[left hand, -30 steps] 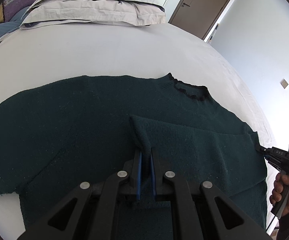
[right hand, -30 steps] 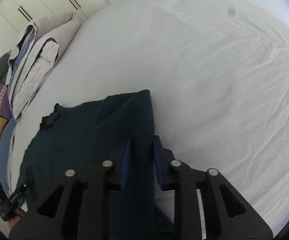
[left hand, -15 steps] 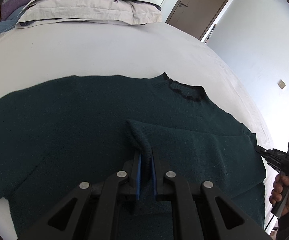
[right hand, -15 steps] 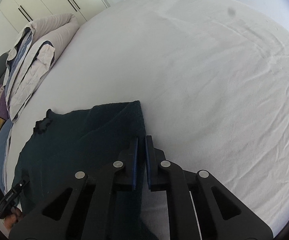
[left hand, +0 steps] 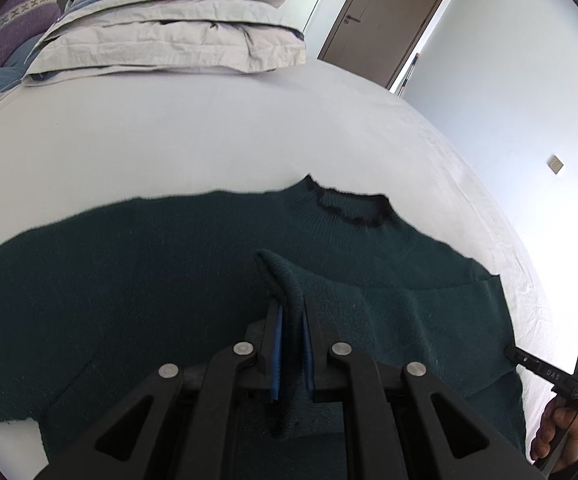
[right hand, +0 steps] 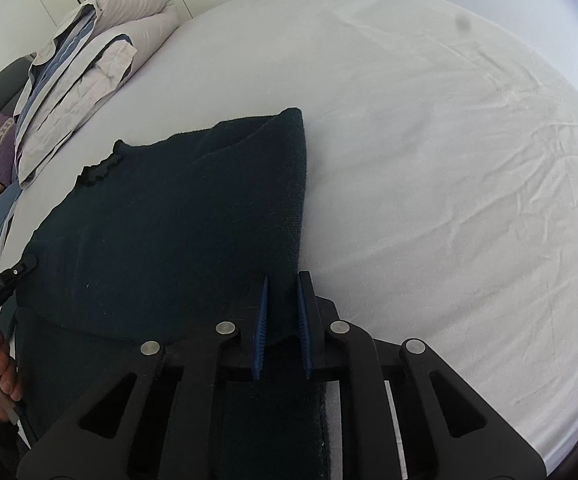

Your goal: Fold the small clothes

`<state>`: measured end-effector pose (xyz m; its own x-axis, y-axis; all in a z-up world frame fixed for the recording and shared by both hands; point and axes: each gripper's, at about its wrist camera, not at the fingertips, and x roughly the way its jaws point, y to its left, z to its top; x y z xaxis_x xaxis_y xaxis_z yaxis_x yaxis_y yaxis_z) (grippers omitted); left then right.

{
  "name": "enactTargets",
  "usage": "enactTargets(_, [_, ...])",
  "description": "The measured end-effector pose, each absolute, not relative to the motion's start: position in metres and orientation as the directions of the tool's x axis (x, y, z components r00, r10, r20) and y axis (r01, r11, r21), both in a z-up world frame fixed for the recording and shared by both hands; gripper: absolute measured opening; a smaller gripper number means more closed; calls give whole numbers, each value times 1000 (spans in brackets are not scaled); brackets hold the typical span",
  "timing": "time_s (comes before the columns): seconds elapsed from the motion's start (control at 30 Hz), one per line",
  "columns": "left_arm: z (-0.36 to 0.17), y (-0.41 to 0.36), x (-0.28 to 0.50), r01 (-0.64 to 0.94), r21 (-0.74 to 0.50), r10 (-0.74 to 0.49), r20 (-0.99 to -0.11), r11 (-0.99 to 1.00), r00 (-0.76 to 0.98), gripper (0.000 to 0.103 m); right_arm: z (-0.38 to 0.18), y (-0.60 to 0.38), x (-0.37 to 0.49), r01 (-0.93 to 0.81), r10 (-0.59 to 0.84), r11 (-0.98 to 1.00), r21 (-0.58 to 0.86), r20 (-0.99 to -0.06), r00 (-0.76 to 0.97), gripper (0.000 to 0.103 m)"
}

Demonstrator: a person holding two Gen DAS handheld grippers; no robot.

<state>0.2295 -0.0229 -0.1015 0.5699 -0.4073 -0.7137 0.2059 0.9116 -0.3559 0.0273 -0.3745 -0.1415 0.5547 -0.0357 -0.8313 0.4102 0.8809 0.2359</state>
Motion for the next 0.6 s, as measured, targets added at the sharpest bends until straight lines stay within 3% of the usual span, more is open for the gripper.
enactTargets(0.17, [-129,-22,237,175,-330,-371,-756,928,539,11,-151,-378,29,414,-62,884,215,-826,561,11])
enactTargets(0.27, [-141,-15,232,184,-356,-396,-734,916,552,14,-155,-383,30,414,-49,876,246,-809,585,11])
enactTargets(0.6, [-139,-3,225,183,-385,-419,-722,905,550,31,-117,-357,10,385,-65,891,240,-771,633,17])
